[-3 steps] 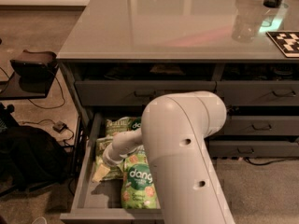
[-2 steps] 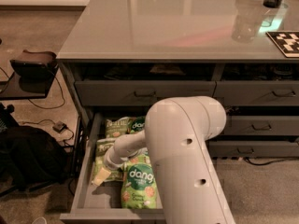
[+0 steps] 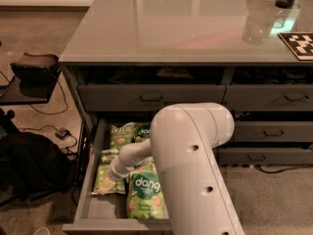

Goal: Pick green jalapeno chip bag from middle drawer and place on counter

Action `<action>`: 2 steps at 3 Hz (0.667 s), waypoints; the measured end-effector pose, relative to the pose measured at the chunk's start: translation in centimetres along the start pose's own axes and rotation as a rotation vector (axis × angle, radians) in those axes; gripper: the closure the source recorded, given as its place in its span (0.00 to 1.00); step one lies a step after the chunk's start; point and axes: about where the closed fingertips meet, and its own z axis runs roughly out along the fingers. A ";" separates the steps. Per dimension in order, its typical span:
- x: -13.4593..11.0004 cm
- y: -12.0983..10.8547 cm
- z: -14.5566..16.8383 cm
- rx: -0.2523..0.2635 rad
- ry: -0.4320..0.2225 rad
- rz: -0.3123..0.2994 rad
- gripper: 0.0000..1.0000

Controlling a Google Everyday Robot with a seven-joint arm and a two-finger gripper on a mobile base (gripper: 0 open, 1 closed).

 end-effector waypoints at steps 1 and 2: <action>0.0 0.0 0.0 0.000 0.000 0.000 0.42; 0.0 -0.2 -0.6 0.003 -0.016 0.011 0.65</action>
Offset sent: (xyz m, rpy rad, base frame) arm 0.0064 -0.0110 0.0127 0.0361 -0.0041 -0.0319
